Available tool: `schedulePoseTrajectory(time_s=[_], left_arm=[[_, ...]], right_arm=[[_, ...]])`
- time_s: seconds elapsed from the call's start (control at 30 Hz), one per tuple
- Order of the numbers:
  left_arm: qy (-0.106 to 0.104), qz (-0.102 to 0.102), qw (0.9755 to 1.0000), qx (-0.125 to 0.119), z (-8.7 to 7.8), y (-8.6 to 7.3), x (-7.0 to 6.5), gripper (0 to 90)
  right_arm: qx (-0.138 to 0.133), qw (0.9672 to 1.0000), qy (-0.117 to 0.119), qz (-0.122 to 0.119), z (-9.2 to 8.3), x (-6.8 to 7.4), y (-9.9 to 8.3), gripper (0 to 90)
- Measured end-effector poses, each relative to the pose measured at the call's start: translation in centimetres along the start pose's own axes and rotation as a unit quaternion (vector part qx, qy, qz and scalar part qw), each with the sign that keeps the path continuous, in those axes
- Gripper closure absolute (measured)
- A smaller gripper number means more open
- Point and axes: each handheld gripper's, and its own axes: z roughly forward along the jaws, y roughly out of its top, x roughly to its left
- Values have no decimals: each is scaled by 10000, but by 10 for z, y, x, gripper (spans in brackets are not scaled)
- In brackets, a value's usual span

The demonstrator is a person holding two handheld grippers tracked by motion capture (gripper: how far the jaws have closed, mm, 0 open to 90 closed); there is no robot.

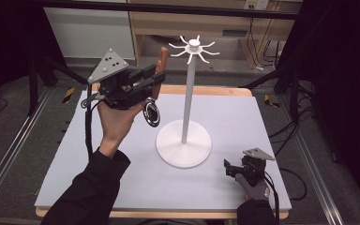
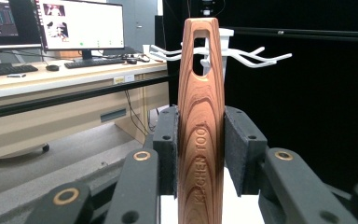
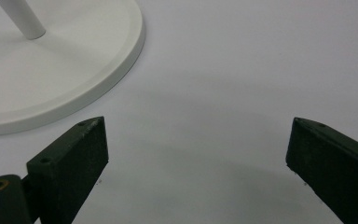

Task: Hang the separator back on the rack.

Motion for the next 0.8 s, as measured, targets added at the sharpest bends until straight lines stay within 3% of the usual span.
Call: schedulePoseTrajectory(time_s=[0.8], left_arm=[[-12, 48, 9999, 139, 18, 1, -3, 670]], right_arm=[[-6, 10000, 8, 34, 0, 0, 0, 60]])
